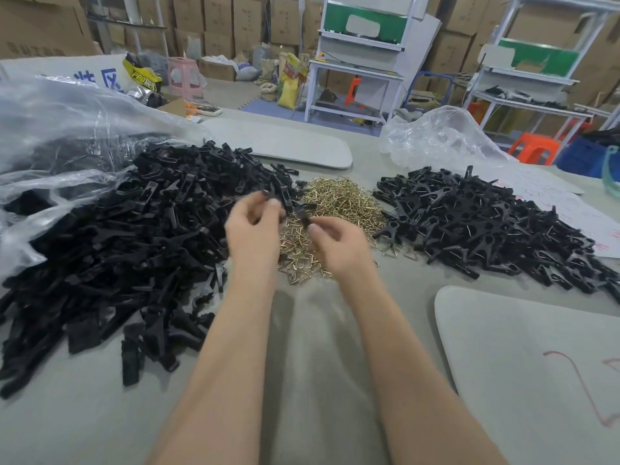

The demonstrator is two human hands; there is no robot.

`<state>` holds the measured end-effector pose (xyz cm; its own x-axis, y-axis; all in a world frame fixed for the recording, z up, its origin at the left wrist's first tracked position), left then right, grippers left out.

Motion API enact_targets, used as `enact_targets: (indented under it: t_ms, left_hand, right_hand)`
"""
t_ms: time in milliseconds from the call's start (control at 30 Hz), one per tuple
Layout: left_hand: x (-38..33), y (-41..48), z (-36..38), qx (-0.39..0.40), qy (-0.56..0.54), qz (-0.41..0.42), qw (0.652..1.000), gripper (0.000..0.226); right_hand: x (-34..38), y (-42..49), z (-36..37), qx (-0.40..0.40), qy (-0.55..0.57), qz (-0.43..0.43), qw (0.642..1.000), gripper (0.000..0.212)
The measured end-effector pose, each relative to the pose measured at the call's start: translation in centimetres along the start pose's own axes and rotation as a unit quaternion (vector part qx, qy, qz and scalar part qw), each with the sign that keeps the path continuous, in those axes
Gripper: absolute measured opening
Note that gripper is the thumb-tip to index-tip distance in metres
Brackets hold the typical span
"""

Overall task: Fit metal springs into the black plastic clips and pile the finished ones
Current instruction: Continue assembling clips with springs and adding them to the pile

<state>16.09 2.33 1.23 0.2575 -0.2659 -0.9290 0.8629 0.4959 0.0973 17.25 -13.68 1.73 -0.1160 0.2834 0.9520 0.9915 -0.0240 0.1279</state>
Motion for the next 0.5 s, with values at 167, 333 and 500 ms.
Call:
enact_targets:
  t_ms: [167,333,500]
  left_hand:
    - [3.4,-2.4,4.9,0.187,0.079,-0.087,0.975,0.013]
    - [3.8,-2.5,4.9,0.185,0.077,-0.083,0.976,0.018]
    - [3.7,-2.2,4.6,0.174,0.1,-0.066,0.977,0.017]
  right_hand:
    - [-3.3,-0.5,-2.7,-0.019,0.289,0.093,0.953,0.016]
    - [-2.5,-0.3,-3.1,-0.059,0.18,0.029,0.981,0.016]
    - [-0.5,-0.7,-2.5,-0.036,0.001,-0.072,0.997,0.02]
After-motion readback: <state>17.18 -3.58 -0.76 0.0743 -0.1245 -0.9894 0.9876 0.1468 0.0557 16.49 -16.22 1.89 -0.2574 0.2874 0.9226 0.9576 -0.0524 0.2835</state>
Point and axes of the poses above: each hand's wrist, its own y-axis towards the middle knuckle, its own z-axis out of the palm, x = y × z, the point moved 10 cm from there along y, towards the middle knuckle, and after that the axes turned 1 degree about z, right-handed, at the moved point
